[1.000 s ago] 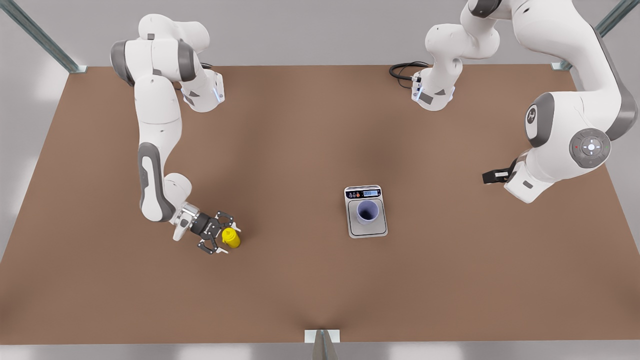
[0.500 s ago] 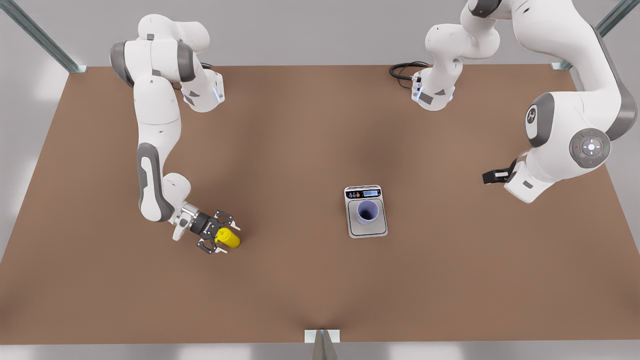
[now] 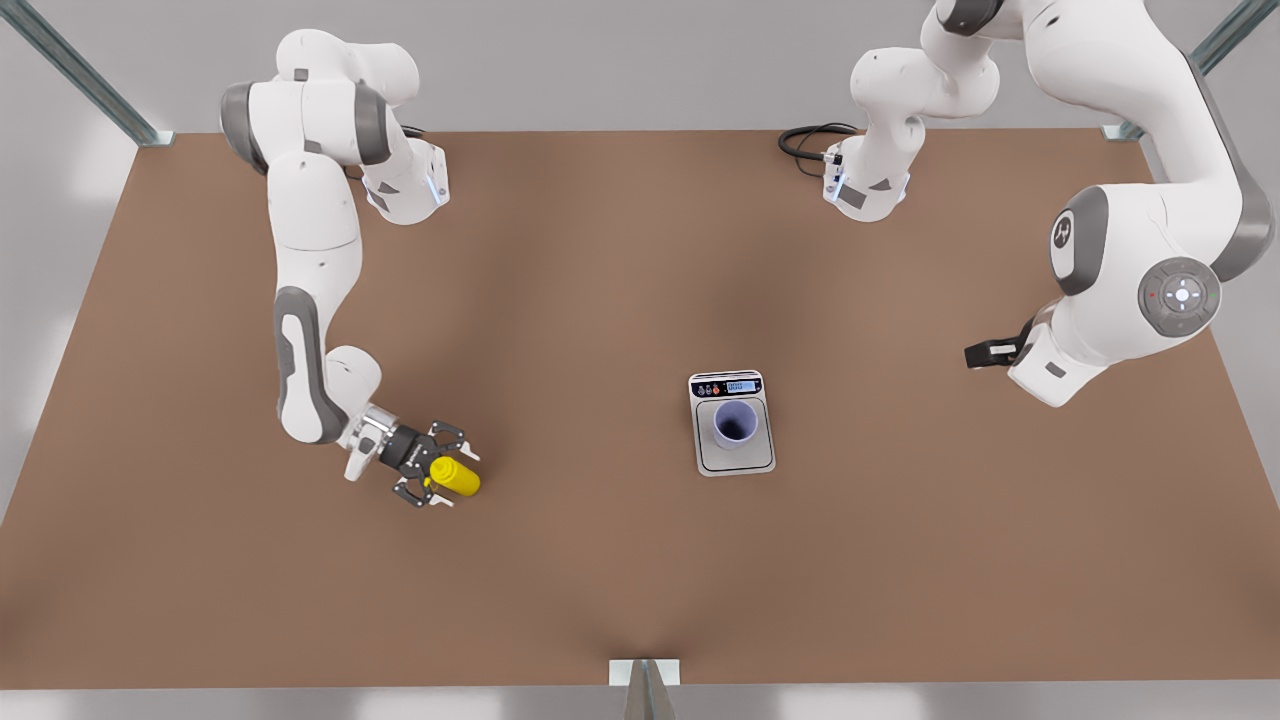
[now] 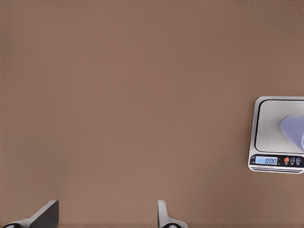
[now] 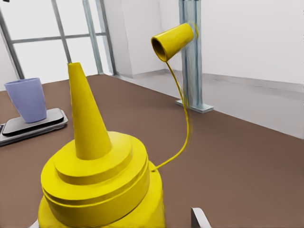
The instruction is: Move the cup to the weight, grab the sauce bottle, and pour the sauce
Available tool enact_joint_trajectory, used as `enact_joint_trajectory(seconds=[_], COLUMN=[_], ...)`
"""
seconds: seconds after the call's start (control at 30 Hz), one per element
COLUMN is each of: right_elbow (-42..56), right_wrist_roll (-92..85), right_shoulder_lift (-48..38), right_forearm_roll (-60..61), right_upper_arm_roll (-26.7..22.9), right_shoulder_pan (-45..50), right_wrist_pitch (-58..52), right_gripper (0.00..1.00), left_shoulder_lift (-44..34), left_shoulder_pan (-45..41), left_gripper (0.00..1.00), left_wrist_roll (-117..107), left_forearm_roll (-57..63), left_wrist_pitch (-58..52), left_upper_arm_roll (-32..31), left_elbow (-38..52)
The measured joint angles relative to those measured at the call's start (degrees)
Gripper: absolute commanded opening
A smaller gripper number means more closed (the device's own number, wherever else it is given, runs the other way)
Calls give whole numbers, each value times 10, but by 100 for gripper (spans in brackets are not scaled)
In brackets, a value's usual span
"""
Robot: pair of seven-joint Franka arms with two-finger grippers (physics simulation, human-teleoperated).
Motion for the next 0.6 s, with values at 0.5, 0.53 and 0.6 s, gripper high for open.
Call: enact_joint_trajectory(seconds=[0.5,0.53,0.6], right_elbow=[-28,-30,-31], right_wrist_roll=[-4,-4,-4], right_shoulder_lift=[-6,-7,-8], right_forearm_roll=[-5,-5,-6], right_upper_arm_roll=[0,-1,-1], right_shoulder_pan=[-16,-17,-17], right_wrist_pitch=[-29,-31,-32], right_gripper=[100,100,100], left_shoulder_lift=[0,0,0], left_shoulder_pan=[0,0,0], left_gripper=[100,100,100], left_wrist_roll=[0,0,0], left_forearm_roll=[0,0,0], left_wrist_pitch=[1,1,1], left_upper_arm_roll=[0,0,0], left_elbow=[0,0,1])
